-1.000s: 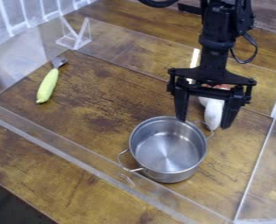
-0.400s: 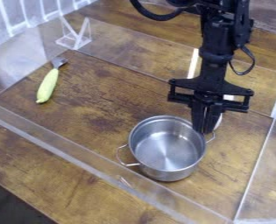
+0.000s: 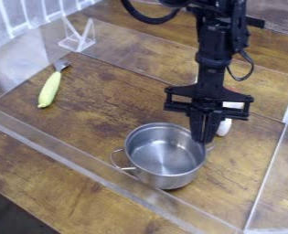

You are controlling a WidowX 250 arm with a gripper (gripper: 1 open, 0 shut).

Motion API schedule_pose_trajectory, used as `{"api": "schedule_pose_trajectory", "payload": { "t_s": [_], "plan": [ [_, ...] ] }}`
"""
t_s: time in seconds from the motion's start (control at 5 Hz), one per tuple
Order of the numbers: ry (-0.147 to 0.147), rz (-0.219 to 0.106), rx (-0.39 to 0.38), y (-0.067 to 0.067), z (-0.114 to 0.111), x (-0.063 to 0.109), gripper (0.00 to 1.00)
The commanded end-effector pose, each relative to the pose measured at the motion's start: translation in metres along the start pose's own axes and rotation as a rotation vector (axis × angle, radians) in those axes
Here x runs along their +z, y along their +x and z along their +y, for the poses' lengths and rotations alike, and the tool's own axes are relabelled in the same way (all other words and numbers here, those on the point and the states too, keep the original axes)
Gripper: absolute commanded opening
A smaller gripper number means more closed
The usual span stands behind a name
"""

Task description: Put the mushroom in the silver pot

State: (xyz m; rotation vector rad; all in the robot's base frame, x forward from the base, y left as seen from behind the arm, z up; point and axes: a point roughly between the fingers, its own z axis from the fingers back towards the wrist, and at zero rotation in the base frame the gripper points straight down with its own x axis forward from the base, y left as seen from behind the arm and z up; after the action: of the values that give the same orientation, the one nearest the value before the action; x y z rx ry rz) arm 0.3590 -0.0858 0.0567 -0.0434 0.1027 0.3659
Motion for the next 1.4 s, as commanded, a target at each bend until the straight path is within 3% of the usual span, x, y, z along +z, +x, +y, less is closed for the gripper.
{"api": "schedule_pose_trajectory", "payload": {
  "t_s": [0.0,0.2,0.6,1.2],
  "plan": [
    [-0.06,-0.072,0.021,0.003,0.003,0.034,0.0],
    [-0.068,-0.065,0.028,0.001,0.005,0.033,1.0],
    [-0.071,-0.046,0.048,-0.001,0.011,0.027,1.0],
    [-0.069,-0.049,0.081,-0.009,0.027,0.027,1.0]
  ]
}}
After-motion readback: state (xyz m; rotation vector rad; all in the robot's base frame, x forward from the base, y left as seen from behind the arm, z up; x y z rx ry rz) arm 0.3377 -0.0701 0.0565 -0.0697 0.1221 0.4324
